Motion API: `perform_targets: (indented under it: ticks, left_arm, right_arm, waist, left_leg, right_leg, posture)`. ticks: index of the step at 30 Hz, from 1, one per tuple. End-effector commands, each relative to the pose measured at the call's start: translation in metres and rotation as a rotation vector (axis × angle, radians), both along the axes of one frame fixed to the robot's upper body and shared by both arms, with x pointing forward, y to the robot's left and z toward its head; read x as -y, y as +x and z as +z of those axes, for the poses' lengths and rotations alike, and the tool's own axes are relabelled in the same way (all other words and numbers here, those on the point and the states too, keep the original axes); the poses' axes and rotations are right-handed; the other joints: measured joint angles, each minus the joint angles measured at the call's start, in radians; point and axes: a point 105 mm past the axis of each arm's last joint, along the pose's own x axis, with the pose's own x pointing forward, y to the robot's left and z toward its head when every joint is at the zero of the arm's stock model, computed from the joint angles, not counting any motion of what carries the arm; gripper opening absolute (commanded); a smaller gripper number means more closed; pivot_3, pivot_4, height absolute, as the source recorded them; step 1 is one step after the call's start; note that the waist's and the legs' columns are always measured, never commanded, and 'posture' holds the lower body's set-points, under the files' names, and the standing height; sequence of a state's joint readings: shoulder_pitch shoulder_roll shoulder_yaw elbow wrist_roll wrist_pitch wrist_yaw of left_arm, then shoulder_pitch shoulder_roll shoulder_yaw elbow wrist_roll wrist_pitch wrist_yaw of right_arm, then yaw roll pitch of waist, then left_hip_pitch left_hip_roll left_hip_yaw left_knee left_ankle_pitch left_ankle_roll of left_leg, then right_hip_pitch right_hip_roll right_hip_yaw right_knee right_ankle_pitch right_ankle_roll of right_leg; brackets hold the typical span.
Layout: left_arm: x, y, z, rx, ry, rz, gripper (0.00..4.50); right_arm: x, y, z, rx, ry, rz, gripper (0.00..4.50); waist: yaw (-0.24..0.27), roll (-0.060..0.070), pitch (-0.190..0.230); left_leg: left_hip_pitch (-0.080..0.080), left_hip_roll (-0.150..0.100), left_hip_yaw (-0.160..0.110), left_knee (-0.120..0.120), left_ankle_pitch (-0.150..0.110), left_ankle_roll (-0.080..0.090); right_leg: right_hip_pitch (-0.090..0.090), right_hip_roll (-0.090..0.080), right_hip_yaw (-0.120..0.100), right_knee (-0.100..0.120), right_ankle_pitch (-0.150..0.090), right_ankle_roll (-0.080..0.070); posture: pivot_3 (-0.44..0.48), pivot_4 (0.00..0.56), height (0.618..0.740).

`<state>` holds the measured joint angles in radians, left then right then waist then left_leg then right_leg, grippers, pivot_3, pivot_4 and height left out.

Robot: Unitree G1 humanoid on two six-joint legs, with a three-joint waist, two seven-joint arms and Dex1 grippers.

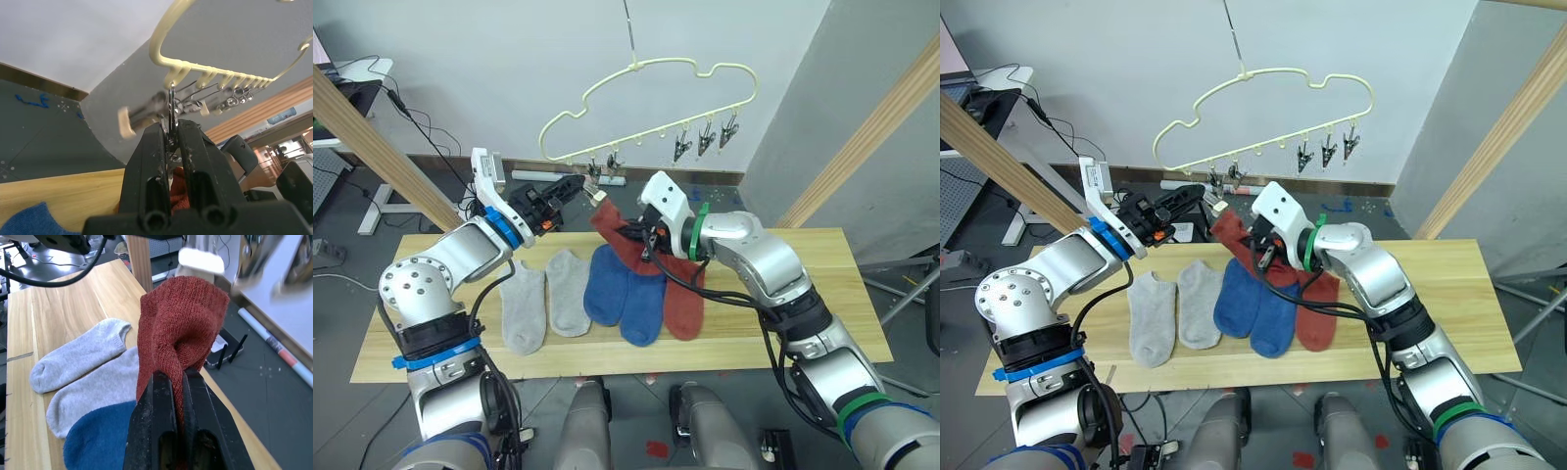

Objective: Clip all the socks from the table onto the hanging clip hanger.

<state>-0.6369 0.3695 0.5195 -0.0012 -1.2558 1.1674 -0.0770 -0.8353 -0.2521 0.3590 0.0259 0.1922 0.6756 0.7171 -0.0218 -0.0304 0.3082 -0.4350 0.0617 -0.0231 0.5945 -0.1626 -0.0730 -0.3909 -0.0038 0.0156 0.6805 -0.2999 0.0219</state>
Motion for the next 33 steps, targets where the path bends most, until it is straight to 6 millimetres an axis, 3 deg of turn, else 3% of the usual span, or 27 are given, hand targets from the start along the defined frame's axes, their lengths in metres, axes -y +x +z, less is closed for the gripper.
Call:
perform_targets:
  ticks: [1,17,18,30,32,33]
  left_arm:
    - [0.002,-0.006,0.006,0.034,0.010,-0.014,0.04]
    - [0.000,-0.008,0.010,0.123,0.090,0.014,0.04]
    - [-0.001,-0.008,0.010,0.126,0.089,0.021,0.76]
    - [-0.021,-0.016,0.012,0.129,0.121,0.062,4.32]
    - [-0.025,-0.019,0.012,0.130,0.139,0.071,4.46]
    - [-0.027,-0.020,0.012,0.130,0.155,0.076,4.49]
  right_arm:
    - [-0.010,-0.004,0.015,0.073,0.014,0.050,0.04]
    - [-0.014,0.006,0.022,0.084,0.029,0.047,0.04]
    - [-0.014,0.006,0.022,0.084,0.030,0.045,0.00]
    - [-0.035,-0.012,0.019,-0.038,0.162,0.076,0.00]
    - [-0.041,-0.018,0.018,-0.113,0.216,0.091,0.00]
    - [-0.043,-0.020,0.017,-0.144,0.236,0.095,0.28]
  waist:
    - [0.001,0.000,0.000]
    - [0.015,0.000,0.000]
    - [0.017,0.000,0.000]
    - [0.019,0.000,0.000]
    - [0.019,0.000,0.000]
    - [0.020,0.000,0.000]
  left_leg:
    - [0.000,0.000,0.000,0.000,0.000,0.000]
    - [0.000,0.000,0.000,0.000,0.000,-0.001]
    - [0.000,0.000,0.000,0.000,0.000,-0.001]
    - [0.000,0.001,0.000,-0.001,-0.001,-0.002]
    - [0.000,0.001,0.000,-0.001,-0.001,-0.002]
    - [0.000,0.001,0.000,-0.002,-0.001,-0.002]
  right_leg:
    - [0.000,0.000,0.000,0.000,0.000,0.000]
    - [0.000,0.000,0.000,0.000,0.000,-0.001]
    - [0.000,0.000,0.000,0.000,0.000,-0.001]
    - [-0.001,0.000,0.000,0.000,0.000,-0.001]
    - [-0.001,0.000,0.000,0.000,0.000,-0.001]
    - [-0.001,0.000,0.000,0.000,0.000,-0.001]
  posture:
    - [0.045,0.303,0.740]
    - [0.054,0.309,0.740]
    - [0.054,0.309,0.740]
    - [0.078,0.300,0.740]
    - [0.079,0.298,0.740]
    - [0.079,0.298,0.740]
